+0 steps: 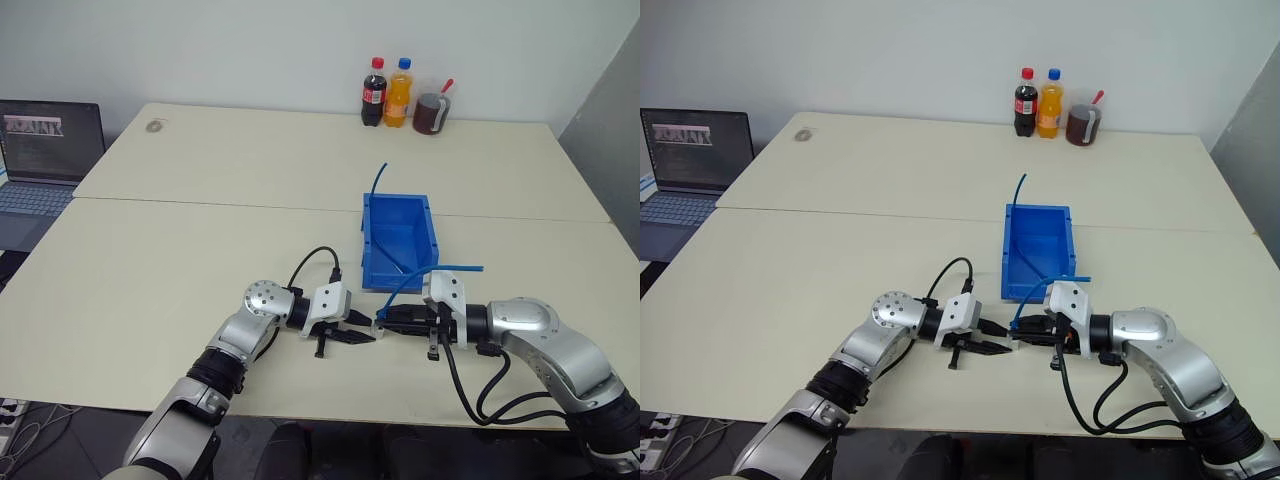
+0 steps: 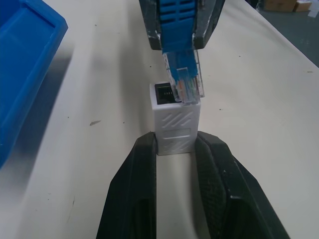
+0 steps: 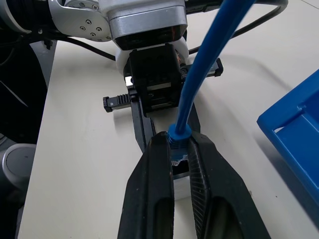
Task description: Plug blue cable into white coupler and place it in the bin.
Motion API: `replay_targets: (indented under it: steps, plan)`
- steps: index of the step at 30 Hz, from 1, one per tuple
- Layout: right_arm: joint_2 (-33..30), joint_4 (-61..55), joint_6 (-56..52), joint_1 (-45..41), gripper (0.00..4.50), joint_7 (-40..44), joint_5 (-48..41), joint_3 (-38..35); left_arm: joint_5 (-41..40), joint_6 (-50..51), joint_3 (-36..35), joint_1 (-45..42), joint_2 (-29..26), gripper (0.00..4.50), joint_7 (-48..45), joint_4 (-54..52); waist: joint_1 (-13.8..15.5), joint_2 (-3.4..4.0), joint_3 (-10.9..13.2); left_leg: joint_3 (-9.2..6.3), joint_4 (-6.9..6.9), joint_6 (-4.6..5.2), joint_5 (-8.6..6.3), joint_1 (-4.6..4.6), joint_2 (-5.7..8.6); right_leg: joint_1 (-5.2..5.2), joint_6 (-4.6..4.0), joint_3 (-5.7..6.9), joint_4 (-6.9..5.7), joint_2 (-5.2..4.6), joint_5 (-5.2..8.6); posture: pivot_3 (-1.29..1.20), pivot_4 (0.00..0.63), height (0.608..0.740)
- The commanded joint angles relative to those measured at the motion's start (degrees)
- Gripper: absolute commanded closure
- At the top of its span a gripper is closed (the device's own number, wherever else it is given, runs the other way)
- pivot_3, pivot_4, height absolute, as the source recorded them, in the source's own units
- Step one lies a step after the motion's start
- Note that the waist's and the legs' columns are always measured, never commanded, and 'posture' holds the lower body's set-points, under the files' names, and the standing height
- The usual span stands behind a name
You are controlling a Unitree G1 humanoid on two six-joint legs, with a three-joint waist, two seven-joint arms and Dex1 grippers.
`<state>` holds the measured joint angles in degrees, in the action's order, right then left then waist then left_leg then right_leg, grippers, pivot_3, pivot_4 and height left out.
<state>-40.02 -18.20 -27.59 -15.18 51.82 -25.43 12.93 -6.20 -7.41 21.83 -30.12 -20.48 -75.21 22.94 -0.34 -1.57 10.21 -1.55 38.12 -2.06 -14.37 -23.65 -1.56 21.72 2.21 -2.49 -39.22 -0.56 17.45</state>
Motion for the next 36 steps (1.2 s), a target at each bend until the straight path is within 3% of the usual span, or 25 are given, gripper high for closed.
replay_targets:
  steps: [1,8,16,36]
  plan:
    - [0.0,1.7,-0.2,-1.0,4.32,-0.6,1.4,-2.0,-0.5,-0.1,0.2,0.7,0.0,3.70,-1.0,-1.9,0.0,0.00,0.0,0.00,0.00,0.00,0.00,0.00,0.00,0.00,0.00,0.00,0.00,0.00,0.00,0.00,0.150,0.740]
    - [0.6,1.7,-0.6,-1.0,4.32,-0.3,1.6,-2.8,-0.5,0.2,-0.1,0.7,-0.2,3.70,-1.1,-2.2,0.0,0.01,0.0,0.00,-0.02,0.00,0.00,-0.01,0.00,0.02,0.00,0.00,0.00,0.00,0.00,0.00,0.150,0.740]
    - [-0.7,-6.1,-6.9,-1.1,4.32,0.0,-4.6,-7.7,-0.6,0.7,-0.2,1.2,-0.4,3.70,-1.0,-2.8,0.0,0.02,0.0,-0.01,-0.01,0.00,0.00,-0.01,-0.02,0.02,0.00,0.00,-0.05,0.00,0.00,0.00,0.150,0.740]
    - [0.5,-4.2,1.1,1.9,4.32,3.7,2.9,-1.6,-0.4,0.4,-0.5,0.1,-0.5,3.70,-1.0,-1.9,0.0,0.02,0.0,0.00,0.03,0.00,0.00,0.05,0.01,0.02,0.00,-0.01,-0.18,0.01,0.00,0.00,0.150,0.740]
